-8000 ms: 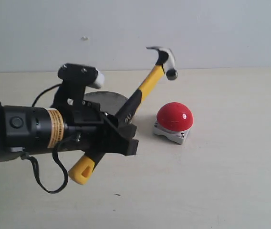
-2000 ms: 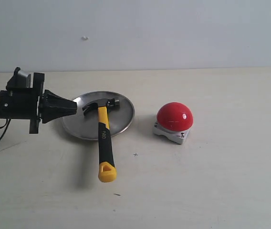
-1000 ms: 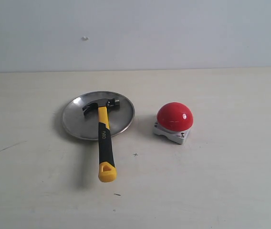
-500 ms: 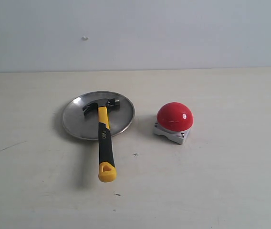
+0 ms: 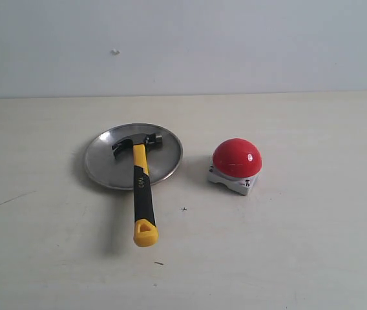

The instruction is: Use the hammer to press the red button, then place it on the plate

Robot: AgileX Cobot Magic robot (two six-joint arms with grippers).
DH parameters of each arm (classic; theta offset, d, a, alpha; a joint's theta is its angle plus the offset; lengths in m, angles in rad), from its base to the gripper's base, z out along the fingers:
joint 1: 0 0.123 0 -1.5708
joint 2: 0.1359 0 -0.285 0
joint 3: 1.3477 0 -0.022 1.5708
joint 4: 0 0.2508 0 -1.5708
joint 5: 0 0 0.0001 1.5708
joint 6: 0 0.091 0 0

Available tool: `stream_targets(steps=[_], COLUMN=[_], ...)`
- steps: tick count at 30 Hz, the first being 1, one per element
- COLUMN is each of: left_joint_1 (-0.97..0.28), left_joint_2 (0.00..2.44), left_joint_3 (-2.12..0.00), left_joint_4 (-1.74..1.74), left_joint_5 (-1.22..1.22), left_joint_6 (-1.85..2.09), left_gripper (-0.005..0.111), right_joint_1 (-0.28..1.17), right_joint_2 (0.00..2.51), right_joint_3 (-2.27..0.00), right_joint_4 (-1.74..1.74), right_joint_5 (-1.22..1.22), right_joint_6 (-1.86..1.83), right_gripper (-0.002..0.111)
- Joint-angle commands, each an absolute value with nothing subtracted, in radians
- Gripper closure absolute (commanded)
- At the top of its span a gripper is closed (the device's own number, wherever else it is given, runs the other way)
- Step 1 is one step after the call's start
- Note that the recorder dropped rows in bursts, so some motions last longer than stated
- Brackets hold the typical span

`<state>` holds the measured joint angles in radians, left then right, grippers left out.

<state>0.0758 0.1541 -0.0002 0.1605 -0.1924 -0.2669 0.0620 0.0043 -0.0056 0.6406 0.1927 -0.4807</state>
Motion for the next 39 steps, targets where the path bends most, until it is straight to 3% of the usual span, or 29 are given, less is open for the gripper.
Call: stream_targets(steps=[1,20,24,39], left_joint_1=[0.070,0.070,0.070,0.070], left_joint_2=[0.009,0.000,0.000,0.000], left_joint_3=[0.000,0.000,0.000,0.000], left_joint_4=[0.136,0.116,0.210,0.210], left_joint_5=[-0.071,0.205,0.362,0.373], left_joint_6=[-0.242,-0.108,-0.108,-0.108], left_gripper=[0.107,0.107,0.107,0.107], right_joint_1=[0.056,0.056,0.056,0.058], right_joint_2=[0.000,0.000,0.000,0.000], right_joint_3=[0.000,0.000,0.000,0.000], right_joint_4=[0.645,0.645,0.645,0.644], right_joint_5=[0.191,0.186,0.186,0.186], right_joint_6=[-0.487,-0.487,-0.487,-0.492], right_gripper=[0.108,0.108,0.108,0.108])
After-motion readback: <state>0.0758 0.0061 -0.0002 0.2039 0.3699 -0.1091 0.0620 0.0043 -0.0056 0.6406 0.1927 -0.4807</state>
